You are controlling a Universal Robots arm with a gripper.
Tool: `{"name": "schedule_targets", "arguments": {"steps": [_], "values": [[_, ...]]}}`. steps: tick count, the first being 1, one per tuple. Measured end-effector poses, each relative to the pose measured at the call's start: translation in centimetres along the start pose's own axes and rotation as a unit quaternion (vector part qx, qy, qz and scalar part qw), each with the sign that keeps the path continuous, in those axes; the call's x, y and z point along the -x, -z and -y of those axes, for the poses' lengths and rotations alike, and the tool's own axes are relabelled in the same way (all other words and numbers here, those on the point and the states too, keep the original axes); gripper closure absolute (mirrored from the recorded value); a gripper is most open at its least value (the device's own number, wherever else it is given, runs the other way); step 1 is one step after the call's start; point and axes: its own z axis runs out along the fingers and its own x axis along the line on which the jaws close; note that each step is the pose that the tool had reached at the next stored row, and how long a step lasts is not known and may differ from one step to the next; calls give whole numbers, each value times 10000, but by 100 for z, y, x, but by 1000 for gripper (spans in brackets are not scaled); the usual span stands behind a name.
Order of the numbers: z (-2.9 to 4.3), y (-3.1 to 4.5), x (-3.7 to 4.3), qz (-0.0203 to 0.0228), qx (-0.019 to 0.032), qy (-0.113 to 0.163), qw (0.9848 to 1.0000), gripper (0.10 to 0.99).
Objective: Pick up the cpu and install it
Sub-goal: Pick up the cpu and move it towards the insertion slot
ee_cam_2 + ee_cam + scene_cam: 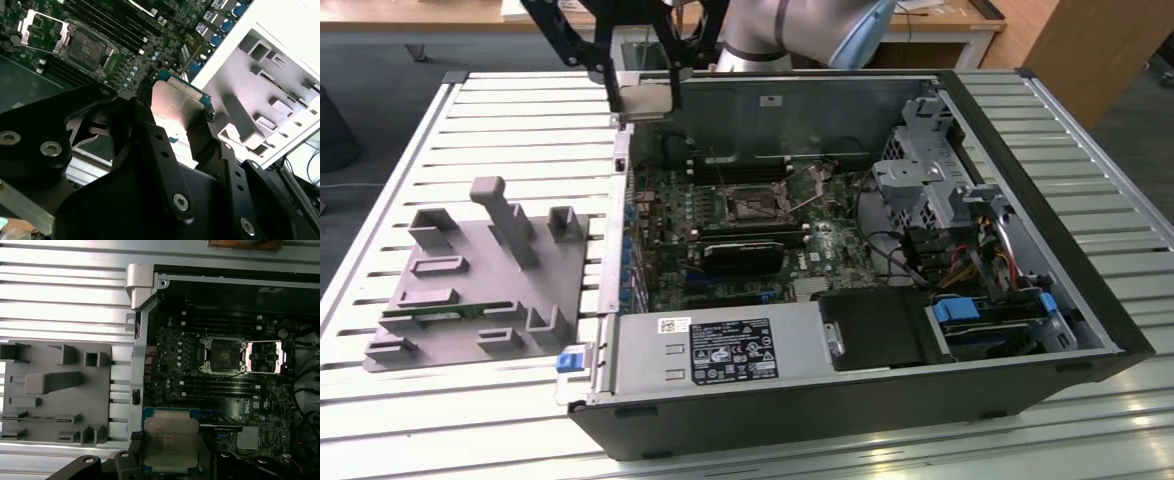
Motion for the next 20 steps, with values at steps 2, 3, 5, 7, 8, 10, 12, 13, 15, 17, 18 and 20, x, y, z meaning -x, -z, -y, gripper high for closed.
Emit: {"name": "schedule_targets", "arguments": {"steps": [2, 3, 5, 7, 8, 10, 12, 13, 15, 17, 18, 20], "values": [[3, -1, 75, 5, 0, 0, 10000, 557], [4, -1, 108, 8, 0, 0, 10000, 557], [6, -2, 174, 15, 0, 1, 10000, 557], [8, -2, 236, 23, 0, 1, 10000, 557], [9, -2, 267, 27, -1, 1, 10000, 557], [11, -3, 330, 36, -1, 2, 10000, 557], [14, -3, 400, 47, -1, 2, 10000, 557], [15, -3, 431, 52, -1, 2, 10000, 557], [17, -4, 491, 62, -2, 2, 10000, 557], [17, -6, 550, 72, 0, 2, 10000, 557], [16, -7, 580, 77, 3, 3, 10000, 557], [9, -11, 639, 85, 13, 3, 10000, 557]]}}
